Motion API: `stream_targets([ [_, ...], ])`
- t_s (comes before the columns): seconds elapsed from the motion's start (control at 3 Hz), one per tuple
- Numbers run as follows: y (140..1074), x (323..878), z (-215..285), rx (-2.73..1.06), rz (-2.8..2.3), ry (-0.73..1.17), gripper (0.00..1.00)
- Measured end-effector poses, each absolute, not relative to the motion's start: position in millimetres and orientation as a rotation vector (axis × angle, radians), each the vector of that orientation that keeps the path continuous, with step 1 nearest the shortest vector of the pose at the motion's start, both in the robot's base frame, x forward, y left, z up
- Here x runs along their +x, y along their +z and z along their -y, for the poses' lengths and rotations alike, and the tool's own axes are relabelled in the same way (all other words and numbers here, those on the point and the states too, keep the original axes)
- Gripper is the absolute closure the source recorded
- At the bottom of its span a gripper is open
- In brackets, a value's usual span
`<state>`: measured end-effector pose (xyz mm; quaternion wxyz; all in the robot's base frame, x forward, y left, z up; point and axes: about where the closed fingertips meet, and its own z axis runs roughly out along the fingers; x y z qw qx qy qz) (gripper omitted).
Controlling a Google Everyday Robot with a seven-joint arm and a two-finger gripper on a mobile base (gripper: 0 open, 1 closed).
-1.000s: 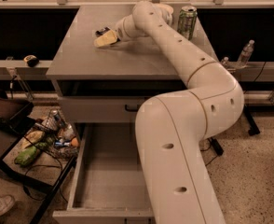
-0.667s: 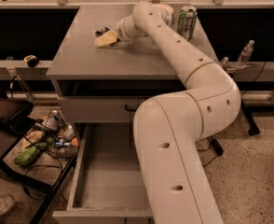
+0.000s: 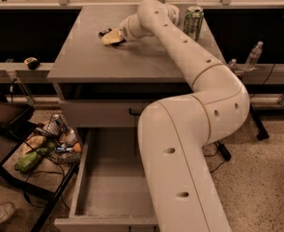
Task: Place rxbar blueberry into middle drawer
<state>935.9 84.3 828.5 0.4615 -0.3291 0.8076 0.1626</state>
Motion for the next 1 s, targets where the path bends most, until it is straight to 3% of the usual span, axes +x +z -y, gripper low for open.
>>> stream_targets([
  [0.33, 828.4, 935.9, -84.4, -0.81, -1.987, 0.4, 0.96],
  [1.0, 828.7, 935.9, -84.5, -0.81, -1.987, 0.4, 1.0],
])
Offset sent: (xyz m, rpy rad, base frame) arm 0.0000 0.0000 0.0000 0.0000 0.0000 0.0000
